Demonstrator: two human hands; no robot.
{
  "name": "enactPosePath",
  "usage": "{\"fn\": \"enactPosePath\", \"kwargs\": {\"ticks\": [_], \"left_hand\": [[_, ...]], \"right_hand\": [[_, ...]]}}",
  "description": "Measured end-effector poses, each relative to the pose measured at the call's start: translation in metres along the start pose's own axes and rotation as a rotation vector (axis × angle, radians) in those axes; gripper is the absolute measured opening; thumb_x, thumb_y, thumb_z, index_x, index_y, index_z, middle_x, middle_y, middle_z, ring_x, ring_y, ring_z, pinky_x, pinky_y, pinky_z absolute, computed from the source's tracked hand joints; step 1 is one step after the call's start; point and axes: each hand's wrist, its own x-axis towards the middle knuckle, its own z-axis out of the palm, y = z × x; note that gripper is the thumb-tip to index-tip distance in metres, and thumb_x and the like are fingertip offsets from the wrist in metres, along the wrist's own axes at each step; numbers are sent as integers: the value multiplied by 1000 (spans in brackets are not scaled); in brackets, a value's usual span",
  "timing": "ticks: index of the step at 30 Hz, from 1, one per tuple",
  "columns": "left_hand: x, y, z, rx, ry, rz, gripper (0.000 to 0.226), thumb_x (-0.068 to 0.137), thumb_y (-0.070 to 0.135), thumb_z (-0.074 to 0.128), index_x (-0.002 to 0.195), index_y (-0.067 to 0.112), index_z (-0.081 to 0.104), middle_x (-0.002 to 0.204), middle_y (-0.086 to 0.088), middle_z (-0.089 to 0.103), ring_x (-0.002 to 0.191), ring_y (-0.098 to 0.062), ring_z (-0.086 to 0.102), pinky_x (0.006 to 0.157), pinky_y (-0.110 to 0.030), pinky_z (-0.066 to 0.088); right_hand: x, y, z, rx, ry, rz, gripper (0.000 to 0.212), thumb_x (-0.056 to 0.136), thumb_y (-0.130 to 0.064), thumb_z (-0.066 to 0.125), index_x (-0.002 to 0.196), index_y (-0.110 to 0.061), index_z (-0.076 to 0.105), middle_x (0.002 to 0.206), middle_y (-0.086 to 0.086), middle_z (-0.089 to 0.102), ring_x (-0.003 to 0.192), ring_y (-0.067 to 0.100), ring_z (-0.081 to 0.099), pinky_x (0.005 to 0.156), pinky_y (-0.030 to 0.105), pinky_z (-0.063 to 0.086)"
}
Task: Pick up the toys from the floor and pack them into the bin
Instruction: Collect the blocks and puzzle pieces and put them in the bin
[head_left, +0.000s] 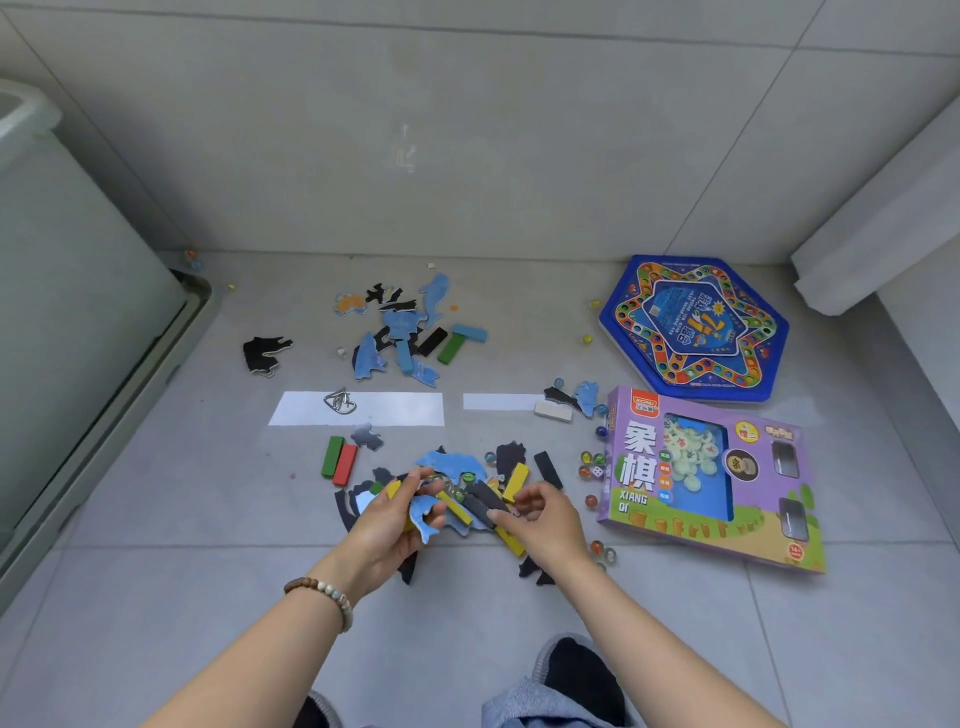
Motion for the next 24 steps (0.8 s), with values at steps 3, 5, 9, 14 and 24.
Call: {"fn": "enactPosePath", "kwargs": {"ticks": [3,5,9,14,24], "left_hand": [[-2,-1,-12,11,11,-2,21,96,25,49,108,12,61,93,-6,62,73,-17,59,52,-22,56],[-3,0,-17,-5,5,-2,21,96,25,50,107,11,61,92,-7,62,73,-18,59,52,-23,56],[-4,3,-23,-34,-19,-1,23,96,24,49,110,9,60,92,-7,63,74,-19,58,51,-24,56],[-4,2,-28,-51,-51,-22,27,96,31,48,109,11,60,100,-9,64,78,-23,62,58,-27,58],[-8,2,-11,-39,-224,-36,34,94,36,51,114,12,62,99,-8,69,73,-19,64,70,-30,54]], "right_hand": [[-2,-4,15,-110,67,-17,39,66,-34,82,88,-19,54,84,-8,56,79,10,54,66,21,43],[-2,-6,22,-151,102,-24,39,66,-32,82,86,-21,50,82,-8,54,77,11,53,62,22,41],[2,-8,30,-99,111,-12,31,70,-22,80,86,-19,54,78,-9,56,76,12,57,68,28,48],[3,-11,25,48,125,21,17,74,-20,77,82,-19,62,74,-5,65,73,13,63,63,21,47],[-17,-55,14,272,-159,-124,13,76,-21,77,83,-14,68,82,-2,70,78,10,64,74,18,51]]}}
